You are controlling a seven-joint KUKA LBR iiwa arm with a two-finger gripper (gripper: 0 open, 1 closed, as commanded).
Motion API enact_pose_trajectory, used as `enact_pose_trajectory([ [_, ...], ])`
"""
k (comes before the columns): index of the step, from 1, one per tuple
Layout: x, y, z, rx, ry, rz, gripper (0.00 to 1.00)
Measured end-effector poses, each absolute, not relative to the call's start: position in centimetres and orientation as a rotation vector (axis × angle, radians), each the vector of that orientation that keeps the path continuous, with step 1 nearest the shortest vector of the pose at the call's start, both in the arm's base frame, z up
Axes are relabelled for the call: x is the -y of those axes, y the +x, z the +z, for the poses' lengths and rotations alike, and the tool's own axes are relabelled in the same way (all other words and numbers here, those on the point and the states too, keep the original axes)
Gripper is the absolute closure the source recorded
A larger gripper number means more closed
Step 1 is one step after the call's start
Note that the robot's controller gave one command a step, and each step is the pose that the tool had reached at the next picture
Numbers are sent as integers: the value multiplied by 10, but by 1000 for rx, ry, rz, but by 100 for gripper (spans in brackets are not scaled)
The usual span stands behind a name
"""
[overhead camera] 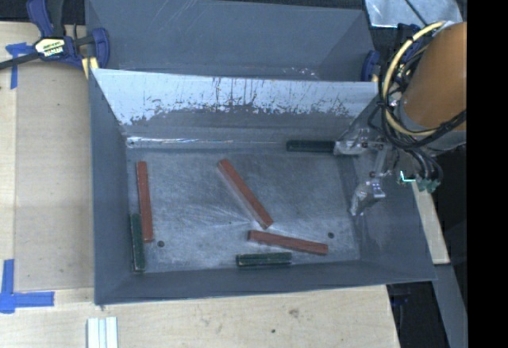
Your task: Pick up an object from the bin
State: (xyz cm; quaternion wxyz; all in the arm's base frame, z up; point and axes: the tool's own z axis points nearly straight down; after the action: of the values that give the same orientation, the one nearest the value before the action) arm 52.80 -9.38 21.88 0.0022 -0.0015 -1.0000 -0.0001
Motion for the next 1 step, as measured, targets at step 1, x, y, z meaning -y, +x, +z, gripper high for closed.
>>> enact_pose_trajectory([
  [1,93,530,223,3145,-1,1,0],
])
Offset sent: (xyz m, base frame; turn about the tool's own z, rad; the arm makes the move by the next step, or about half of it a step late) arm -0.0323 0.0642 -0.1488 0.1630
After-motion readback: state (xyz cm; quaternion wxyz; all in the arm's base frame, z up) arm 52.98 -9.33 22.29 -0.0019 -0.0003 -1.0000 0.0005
